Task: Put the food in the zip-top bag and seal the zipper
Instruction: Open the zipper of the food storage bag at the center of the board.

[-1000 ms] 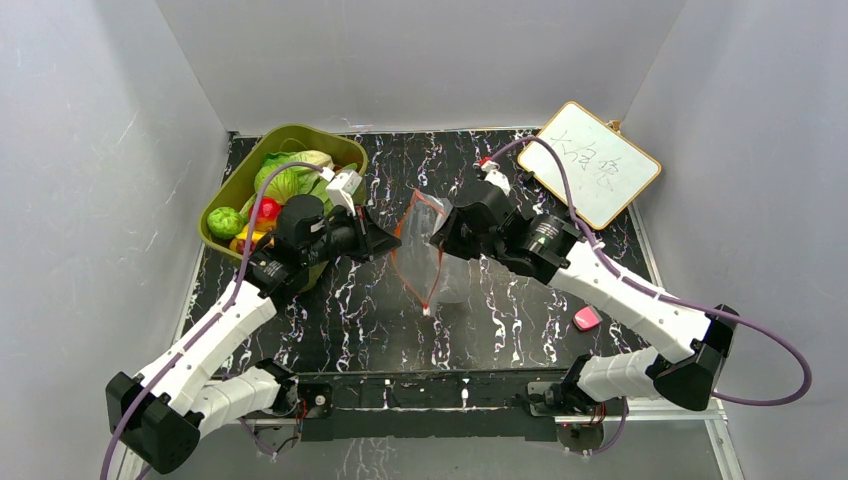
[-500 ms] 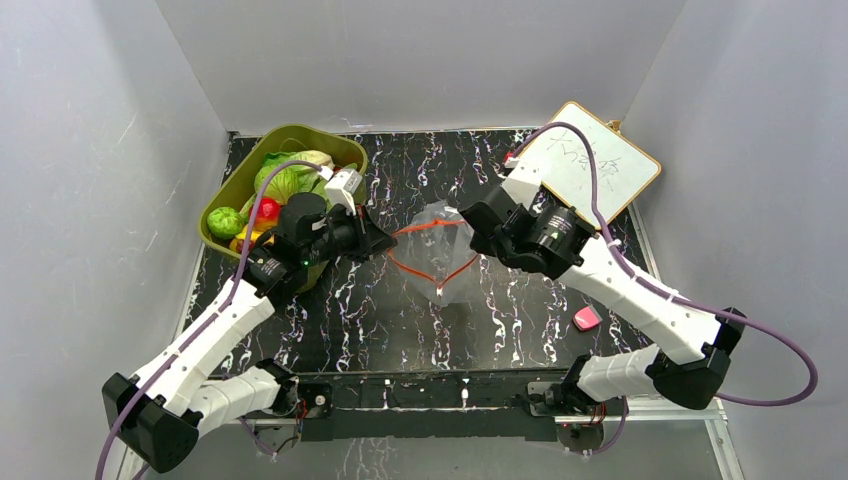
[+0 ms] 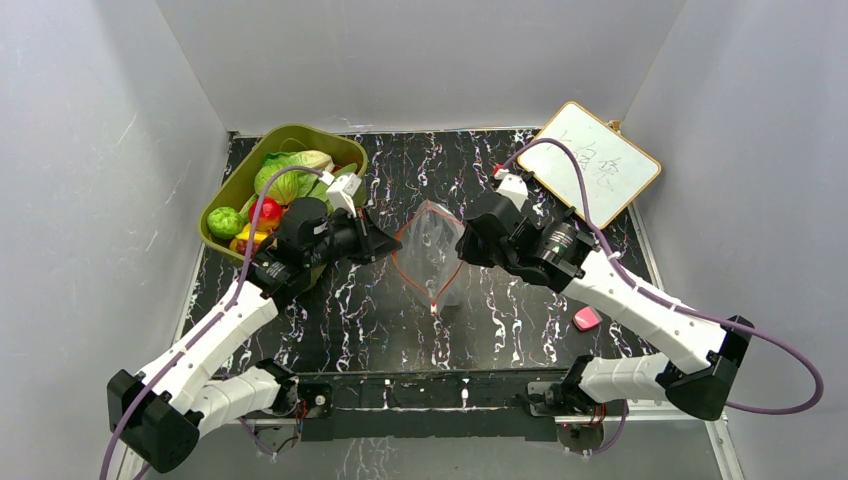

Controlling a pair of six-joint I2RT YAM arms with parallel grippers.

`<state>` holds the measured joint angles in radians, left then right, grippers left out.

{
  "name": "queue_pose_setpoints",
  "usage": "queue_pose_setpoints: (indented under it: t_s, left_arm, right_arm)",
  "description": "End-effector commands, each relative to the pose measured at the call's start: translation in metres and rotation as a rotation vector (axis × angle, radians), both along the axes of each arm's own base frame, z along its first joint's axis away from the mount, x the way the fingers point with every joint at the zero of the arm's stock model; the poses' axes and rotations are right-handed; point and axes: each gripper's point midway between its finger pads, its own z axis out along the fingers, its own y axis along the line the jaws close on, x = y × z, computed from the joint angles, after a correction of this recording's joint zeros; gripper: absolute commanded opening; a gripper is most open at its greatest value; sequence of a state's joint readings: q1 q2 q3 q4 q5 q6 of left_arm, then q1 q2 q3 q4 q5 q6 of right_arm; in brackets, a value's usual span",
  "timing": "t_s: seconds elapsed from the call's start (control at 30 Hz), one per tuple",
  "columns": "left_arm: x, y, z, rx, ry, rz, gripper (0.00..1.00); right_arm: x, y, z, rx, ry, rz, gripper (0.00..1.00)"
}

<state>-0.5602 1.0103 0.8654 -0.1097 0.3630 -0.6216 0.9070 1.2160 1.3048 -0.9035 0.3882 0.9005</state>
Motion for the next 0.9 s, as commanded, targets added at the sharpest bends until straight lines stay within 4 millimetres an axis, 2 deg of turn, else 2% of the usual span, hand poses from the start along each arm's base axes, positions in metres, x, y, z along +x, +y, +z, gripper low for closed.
queue_pose_setpoints:
  t_s: [0.0, 0.07, 0.13, 0.23, 0.37, 0.4, 0.43, 0.5, 0.7, 0.87]
  left_arm:
    - [0.002, -0.001, 0.007, -0.022, -0.017, 0.005, 0.0]
    - [0.003, 0.0, 0.006, -0.02, -0.018, 0.011, 0.0]
    - [0.003, 0.0, 0.005, -0.025, -0.018, 0.014, 0.0]
    - [0.004, -0.001, 0.005, -0.032, -0.015, 0.017, 0.0]
    - [0.007, 0.003, 0.008, -0.017, -0.038, 0.04, 0.0]
    - [0.008, 0.005, 0.008, -0.009, -0.044, 0.051, 0.06]
    - [0.009, 0.008, 0.01, 0.001, -0.049, 0.061, 0.18]
    - [0.012, 0.018, 0.014, 0.046, -0.078, 0.097, 0.52]
    - [0.029, 0.06, 0.027, 0.255, -0.18, 0.248, 0.97]
    - [0.046, 0.095, 0.026, 0.481, -0.193, 0.351, 0.98]
  right_arm:
    - [0.007, -0.001, 0.027, 0.099, -0.078, -0.045, 0.2]
    - [0.006, 0.0, 0.03, 0.117, -0.085, -0.036, 0.24]
    - [0.005, -0.001, 0.028, 0.118, -0.086, -0.035, 0.23]
    - [0.005, -0.002, 0.027, 0.107, -0.092, -0.035, 0.02]
    - [0.005, -0.003, 0.037, 0.145, -0.124, -0.038, 0.0]
    - [0.005, -0.002, 0.039, 0.163, -0.131, -0.035, 0.0]
    - [0.004, -0.002, 0.041, 0.177, -0.135, -0.035, 0.0]
    - [0.003, -0.004, 0.041, 0.182, -0.134, -0.04, 0.0]
    - [0.005, -0.017, 0.036, 0.125, -0.145, -0.075, 0.0]
    - [0.006, -0.017, 0.039, 0.117, -0.156, -0.07, 0.0]
